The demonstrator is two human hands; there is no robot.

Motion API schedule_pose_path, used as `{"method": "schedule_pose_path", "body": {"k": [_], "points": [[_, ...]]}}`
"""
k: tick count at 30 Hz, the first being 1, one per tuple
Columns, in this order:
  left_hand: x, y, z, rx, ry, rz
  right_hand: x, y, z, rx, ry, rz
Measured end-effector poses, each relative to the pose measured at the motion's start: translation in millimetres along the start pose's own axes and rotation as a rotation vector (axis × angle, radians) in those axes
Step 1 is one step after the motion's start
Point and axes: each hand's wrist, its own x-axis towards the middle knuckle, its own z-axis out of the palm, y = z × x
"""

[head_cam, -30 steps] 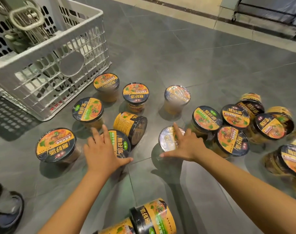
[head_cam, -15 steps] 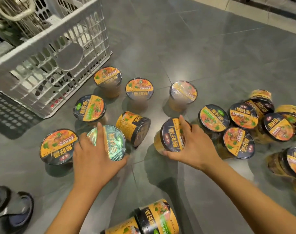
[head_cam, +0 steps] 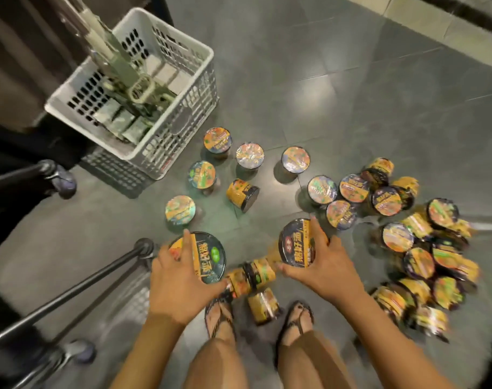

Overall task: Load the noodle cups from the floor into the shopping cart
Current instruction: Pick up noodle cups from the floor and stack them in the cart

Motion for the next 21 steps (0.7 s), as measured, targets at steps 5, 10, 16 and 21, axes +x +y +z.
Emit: {"method": "schedule_pose_path", "body": {"k": [5,10,16,21], "points": [[-107.8,-1.7,-77.2,-0.032,0.03,-0.017,-110.7,-45.6,-60.8,0.133,-0.087,0.12],[-193.7,-3.5,-125.9,-0.079,0.052,-0.022,-189.8,-78.1,-93.7,0.047,-0.219,-0.003],[-260.8,-11.9,-123.1,-0.073,0.137,-0.136,-227.4,-80.5,-111.0,-0.095,-0.287,-0.222],[-326.6,-1.1,-99.0,-0.245,0.247,-0.349,-250.1,-67.1,-131.4,-0.253,-0.285,-0.403]]}}
